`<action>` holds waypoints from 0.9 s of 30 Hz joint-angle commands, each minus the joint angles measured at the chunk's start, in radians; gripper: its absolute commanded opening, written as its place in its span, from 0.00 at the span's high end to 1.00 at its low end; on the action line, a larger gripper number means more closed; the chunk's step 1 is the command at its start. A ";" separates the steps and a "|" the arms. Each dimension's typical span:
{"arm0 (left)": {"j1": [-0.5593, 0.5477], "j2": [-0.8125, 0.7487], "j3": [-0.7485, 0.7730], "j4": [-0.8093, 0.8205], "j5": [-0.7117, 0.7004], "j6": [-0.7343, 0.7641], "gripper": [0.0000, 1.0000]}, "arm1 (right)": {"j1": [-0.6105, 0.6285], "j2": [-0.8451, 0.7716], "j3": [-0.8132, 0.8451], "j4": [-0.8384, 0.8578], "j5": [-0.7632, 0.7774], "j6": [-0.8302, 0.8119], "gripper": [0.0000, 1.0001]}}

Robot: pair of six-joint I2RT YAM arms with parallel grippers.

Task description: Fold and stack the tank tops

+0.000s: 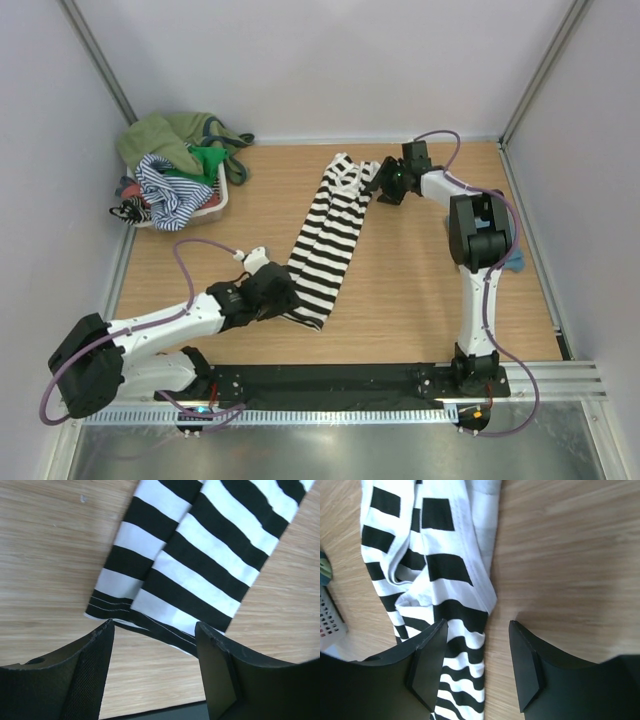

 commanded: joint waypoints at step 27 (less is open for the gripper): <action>-0.119 0.259 -0.059 0.291 0.196 -0.086 0.93 | 0.011 0.138 0.120 0.021 -0.066 0.074 0.99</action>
